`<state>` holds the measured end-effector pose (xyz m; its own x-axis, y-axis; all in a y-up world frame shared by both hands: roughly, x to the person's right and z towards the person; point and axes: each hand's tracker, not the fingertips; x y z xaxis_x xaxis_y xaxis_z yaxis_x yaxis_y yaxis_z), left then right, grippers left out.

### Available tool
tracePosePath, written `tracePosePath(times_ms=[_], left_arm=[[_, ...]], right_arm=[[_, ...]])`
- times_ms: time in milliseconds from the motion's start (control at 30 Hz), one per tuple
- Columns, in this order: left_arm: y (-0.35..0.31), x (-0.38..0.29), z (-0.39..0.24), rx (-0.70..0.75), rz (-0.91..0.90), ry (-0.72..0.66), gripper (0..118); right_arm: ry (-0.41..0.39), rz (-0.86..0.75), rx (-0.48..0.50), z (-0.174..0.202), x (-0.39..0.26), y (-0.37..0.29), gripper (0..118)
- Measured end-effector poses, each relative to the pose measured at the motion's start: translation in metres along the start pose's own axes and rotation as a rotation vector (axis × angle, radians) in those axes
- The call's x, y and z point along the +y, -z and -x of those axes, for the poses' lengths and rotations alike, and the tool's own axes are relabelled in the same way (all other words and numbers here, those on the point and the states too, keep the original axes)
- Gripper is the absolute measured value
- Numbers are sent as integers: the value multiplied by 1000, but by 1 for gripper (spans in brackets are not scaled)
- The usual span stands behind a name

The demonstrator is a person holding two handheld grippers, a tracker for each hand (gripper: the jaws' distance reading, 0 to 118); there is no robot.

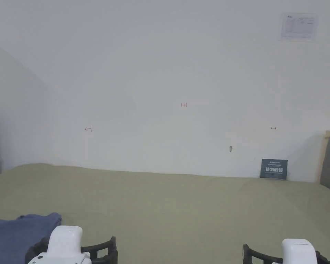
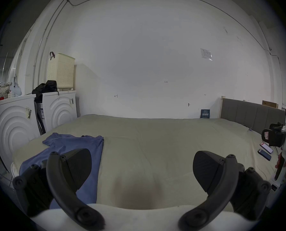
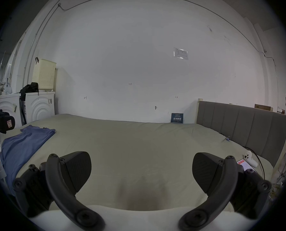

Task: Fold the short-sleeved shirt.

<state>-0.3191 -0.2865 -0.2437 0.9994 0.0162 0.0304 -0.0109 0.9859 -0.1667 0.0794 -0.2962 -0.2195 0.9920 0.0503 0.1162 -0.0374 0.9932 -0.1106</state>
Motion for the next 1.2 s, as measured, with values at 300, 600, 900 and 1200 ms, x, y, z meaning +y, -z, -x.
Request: tracePosePath(times_ms=[300, 600, 900, 1200], left_arm=[[0, -1, -2, 1, 4, 17, 118], [0, -1, 1, 8, 1, 9, 118], [0, -2, -2, 12, -5, 16, 118], [-2, -1, -4, 3, -1, 21, 118]], right_arm=[[-5, -1, 7, 2, -1, 1, 118], [-14, -3, 3, 3, -1, 0, 118], [-21, -9, 4, 1, -2, 0, 118], [-17, -9, 2, 1, -1, 1, 118]])
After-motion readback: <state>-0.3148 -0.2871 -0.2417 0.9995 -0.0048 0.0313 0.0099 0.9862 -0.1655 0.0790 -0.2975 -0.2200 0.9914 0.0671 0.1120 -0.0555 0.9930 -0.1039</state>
